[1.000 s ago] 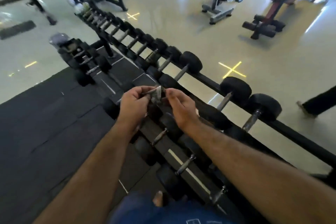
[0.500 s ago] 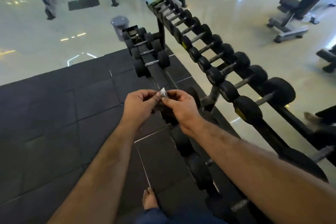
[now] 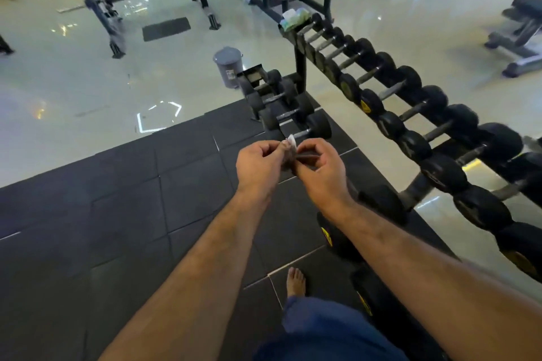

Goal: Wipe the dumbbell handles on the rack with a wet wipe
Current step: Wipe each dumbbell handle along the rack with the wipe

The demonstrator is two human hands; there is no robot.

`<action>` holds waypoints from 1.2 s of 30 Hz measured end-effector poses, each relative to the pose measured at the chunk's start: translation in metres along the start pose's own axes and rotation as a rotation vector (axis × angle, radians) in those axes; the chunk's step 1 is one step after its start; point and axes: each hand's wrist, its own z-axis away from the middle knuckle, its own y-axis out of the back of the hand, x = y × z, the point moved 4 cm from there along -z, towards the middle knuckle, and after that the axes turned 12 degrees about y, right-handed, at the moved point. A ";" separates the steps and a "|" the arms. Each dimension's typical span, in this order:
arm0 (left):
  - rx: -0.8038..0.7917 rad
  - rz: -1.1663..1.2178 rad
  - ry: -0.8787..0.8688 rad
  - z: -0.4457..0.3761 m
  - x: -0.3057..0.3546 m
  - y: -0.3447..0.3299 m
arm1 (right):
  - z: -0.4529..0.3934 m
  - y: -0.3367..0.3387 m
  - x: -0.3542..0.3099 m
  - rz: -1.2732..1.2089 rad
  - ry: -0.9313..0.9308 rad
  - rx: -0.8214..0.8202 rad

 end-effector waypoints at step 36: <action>-0.424 -0.418 0.079 -0.876 0.168 0.175 | -0.695 -0.476 0.239 -0.089 -0.355 -0.067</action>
